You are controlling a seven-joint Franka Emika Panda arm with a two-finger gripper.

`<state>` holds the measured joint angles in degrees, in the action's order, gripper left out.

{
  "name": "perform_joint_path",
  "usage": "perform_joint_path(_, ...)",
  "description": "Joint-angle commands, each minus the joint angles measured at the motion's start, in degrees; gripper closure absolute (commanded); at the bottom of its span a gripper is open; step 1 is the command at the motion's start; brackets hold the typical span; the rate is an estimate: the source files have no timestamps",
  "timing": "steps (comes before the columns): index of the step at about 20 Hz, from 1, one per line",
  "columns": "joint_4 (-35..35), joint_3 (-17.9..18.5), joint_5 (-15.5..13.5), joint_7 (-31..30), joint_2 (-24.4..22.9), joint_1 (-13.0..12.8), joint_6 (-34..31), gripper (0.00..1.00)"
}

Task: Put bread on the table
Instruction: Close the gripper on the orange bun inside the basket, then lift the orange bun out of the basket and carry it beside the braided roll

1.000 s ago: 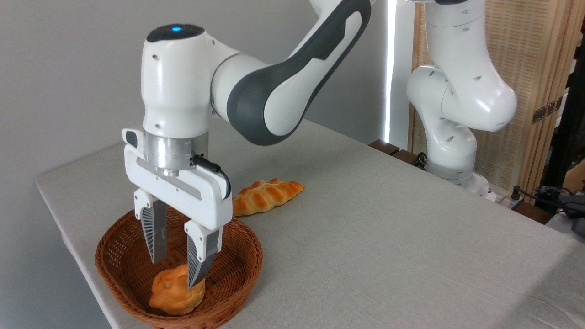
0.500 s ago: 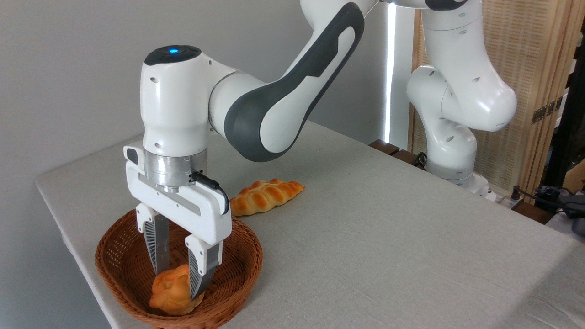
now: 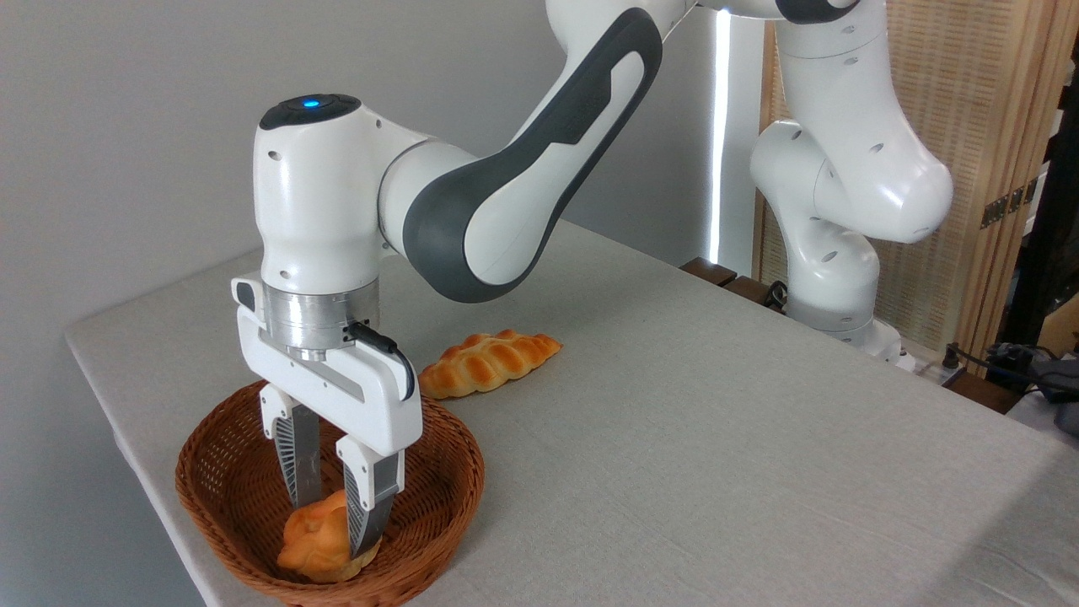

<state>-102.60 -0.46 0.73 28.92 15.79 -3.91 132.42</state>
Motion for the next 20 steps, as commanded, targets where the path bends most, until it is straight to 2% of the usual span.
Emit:
perform_joint_path(1,0.0,-0.1,0.9,0.1,0.2,-0.1,1.1,0.61)
perform_joint_path(15,0.0,-0.1,0.9,-0.2,-0.9,-0.1,0.8,0.60)
perform_joint_path(20,0.1,-0.4,0.3,-0.5,-4.9,-0.1,0.0,0.59)
